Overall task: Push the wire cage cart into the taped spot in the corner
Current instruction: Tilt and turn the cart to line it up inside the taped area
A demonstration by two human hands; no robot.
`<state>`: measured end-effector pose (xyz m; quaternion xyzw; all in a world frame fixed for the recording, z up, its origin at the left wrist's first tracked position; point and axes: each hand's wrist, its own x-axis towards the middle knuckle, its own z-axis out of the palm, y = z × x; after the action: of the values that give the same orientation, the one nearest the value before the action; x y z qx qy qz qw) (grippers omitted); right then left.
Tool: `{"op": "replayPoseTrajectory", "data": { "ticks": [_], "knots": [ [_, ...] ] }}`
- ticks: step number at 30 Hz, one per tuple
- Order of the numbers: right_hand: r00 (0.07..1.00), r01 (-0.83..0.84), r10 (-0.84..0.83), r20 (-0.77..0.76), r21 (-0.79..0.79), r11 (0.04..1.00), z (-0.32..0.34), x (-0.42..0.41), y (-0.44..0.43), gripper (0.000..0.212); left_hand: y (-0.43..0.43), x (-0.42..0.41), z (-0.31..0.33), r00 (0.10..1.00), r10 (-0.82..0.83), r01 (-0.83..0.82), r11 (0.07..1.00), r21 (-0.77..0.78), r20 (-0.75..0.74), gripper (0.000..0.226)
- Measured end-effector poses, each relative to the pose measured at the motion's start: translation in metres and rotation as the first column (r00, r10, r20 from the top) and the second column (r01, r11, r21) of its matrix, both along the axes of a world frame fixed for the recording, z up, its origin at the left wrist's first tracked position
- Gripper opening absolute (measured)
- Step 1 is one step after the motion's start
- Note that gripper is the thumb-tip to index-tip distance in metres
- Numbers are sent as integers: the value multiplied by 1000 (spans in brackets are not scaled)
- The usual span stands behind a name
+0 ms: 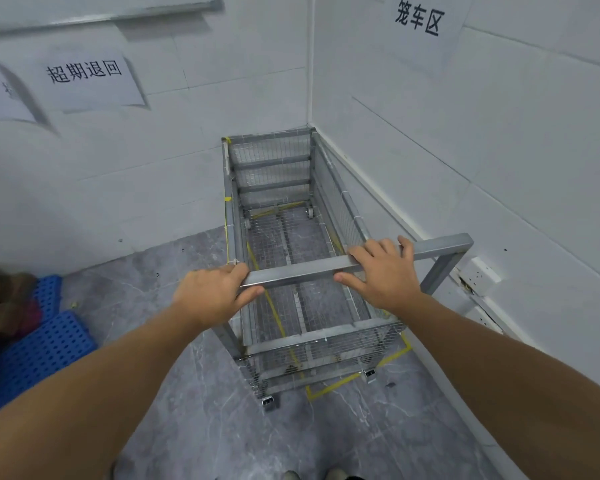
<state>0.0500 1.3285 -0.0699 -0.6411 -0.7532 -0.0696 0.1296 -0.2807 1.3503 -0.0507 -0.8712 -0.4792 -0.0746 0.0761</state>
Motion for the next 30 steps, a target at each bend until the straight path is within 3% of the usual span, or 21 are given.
{"op": "replayPoseTrajectory", "data": {
  "ticks": [7, 17, 22, 26, 30],
  "knots": [
    [998, 41, -40, -41, 9, 999, -2, -5, 3, 60, 1, 2, 3, 1000, 5, -5, 1000, -27, -16, 69],
    [994, 62, -61, -92, 3, 998, -3, -8, 2, 62, 11, -8, 13, 997, -37, 58, 941, -332, 68, 85],
    [974, 131, -126, -190, 13, 991, 0, -15, -1, 70, 18, -20, 18, 977, -181, 212, 876, -433, 112, 57],
    [929, 288, -267, -258, 49, 956, -3, -30, -4, 63, 23, -26, 19, 954, -245, 296, 847, -441, 170, 52],
    [778, 494, -445, -444, -5, 869, -9, -63, -12, 58, 25, -34, 18, 909, -278, 393, 821, -414, 310, 47]
  ]
}}
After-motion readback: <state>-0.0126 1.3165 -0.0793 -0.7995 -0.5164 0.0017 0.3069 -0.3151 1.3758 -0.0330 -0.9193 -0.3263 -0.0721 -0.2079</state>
